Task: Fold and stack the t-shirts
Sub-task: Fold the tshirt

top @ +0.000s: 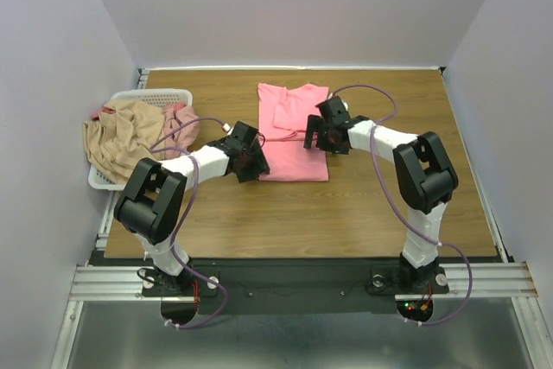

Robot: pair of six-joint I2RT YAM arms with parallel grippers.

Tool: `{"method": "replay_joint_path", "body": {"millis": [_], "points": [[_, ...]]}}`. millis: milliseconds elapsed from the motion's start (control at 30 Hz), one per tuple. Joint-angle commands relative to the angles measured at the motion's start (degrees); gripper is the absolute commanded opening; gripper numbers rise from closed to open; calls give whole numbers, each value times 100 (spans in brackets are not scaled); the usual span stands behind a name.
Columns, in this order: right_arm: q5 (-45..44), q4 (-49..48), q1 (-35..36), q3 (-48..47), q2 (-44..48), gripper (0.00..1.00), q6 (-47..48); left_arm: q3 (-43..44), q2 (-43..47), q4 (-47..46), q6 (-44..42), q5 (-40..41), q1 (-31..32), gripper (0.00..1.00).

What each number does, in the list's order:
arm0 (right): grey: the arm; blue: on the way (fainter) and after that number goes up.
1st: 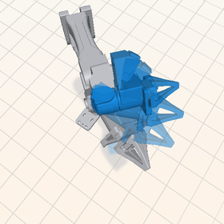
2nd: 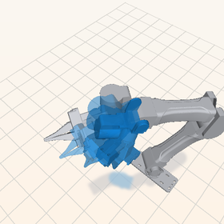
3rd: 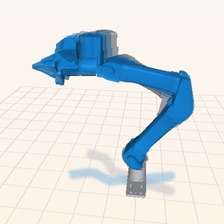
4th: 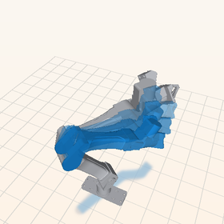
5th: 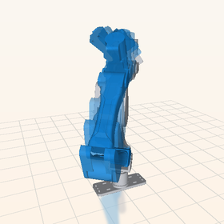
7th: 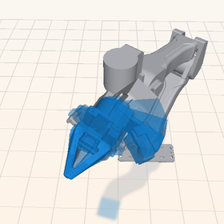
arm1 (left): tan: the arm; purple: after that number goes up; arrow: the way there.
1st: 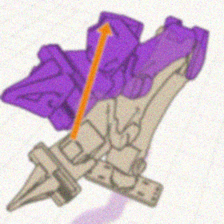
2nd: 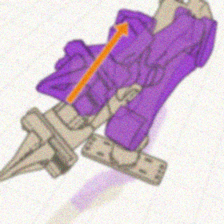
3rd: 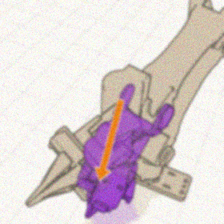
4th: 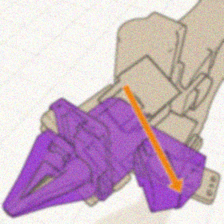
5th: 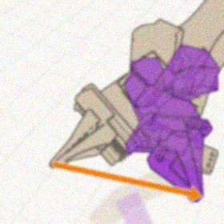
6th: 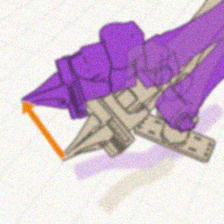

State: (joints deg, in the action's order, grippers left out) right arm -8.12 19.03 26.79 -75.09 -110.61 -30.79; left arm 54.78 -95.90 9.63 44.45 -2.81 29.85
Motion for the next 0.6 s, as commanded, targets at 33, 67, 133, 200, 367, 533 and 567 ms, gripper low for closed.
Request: {"method": "replay_joint_path", "body": {"millis": [33, 67, 133, 200, 367, 533, 567], "points": [[-436, -162, 64, -629, -329, 100, 152, -143, -113, -216, 55, 87, -23, 44], [-506, -162, 64, -699, -391, 100, 152, -161, -148, -207, 73, 105, -23, 39], [-717, -162, 64, -893, -540, 100, 56, -179, -254, -216, 73, 123, -23, 30], [-901, -162, 64, -1086, -663, 100, -23, -222, -341, -233, 73, 123, -23, 21], [-1349, -162, 55, -1560, -979, 100, -129, -416, -316, -225, 73, 184, -23, 17], [-1640, -154, 55, -2071, -1139, 100, -94, -548, -149, -225, 99, 184, -23, 17], [-1623, -154, 55, -2071, -1078, 100, -59, -565, -122, -225, 99, 193, -23, 17]]}}
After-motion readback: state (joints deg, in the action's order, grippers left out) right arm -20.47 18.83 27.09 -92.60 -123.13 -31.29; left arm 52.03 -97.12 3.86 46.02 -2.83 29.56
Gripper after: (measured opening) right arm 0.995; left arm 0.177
